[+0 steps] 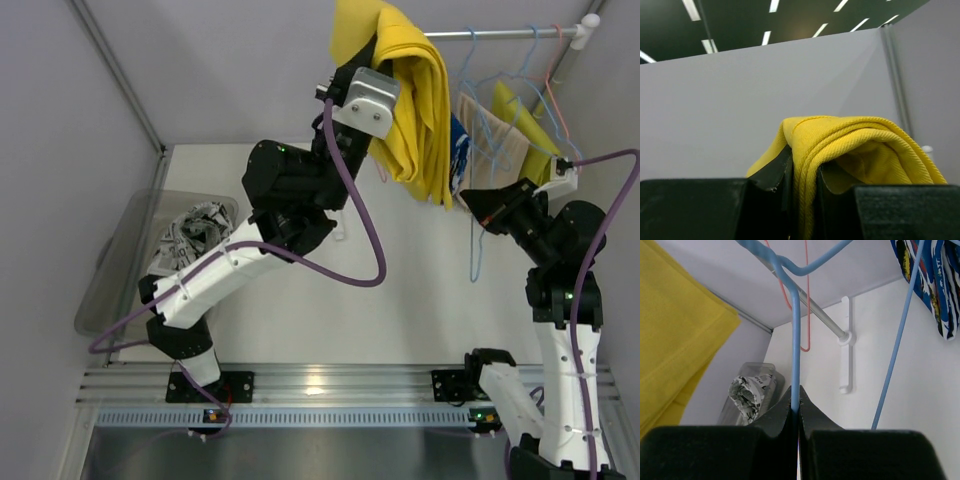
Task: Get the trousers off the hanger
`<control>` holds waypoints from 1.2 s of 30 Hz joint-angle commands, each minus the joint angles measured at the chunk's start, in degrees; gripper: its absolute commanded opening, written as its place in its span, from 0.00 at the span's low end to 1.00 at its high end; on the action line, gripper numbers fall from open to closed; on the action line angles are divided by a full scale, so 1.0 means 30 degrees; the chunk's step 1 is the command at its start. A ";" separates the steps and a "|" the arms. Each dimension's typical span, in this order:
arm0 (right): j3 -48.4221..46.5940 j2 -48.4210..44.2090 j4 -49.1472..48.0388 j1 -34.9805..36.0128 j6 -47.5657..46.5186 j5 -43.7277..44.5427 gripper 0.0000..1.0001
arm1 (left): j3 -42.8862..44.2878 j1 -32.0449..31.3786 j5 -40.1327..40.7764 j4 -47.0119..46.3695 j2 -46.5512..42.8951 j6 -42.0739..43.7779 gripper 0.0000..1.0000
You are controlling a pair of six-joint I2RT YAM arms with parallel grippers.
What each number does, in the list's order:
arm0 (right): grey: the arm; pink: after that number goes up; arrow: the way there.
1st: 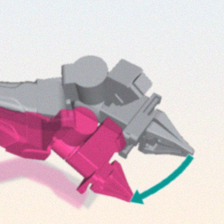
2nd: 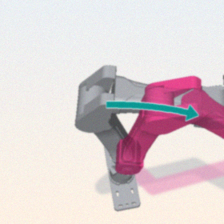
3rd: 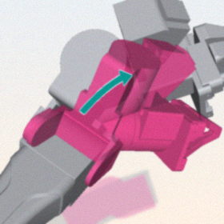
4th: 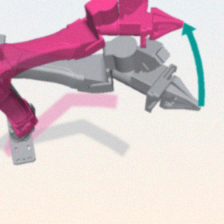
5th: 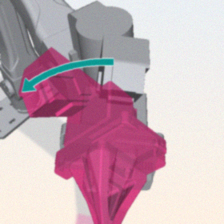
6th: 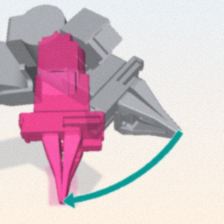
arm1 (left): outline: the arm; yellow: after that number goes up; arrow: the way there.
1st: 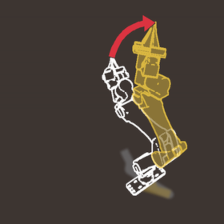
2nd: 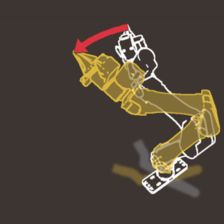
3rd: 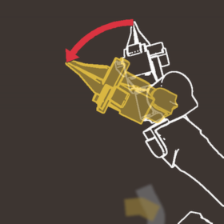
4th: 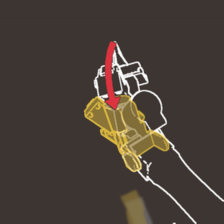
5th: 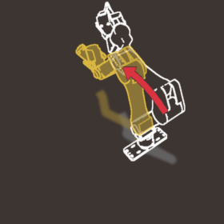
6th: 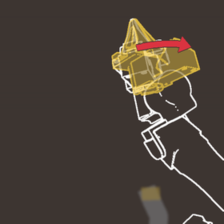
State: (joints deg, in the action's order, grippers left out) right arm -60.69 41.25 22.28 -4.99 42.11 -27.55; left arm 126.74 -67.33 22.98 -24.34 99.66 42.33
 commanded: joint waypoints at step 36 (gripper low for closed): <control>-0.2359 0.2507 -0.1363 0.0141 -0.1556 -0.2359 0.00 | -2.0857 2.5897 0.8687 0.6116 -2.2463 -0.1831 0.00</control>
State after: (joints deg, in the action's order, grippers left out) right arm -64.53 48.18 21.52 -4.99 38.57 -33.08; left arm 65.47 7.57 51.86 -7.53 35.51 41.41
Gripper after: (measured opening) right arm 0.004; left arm 0.208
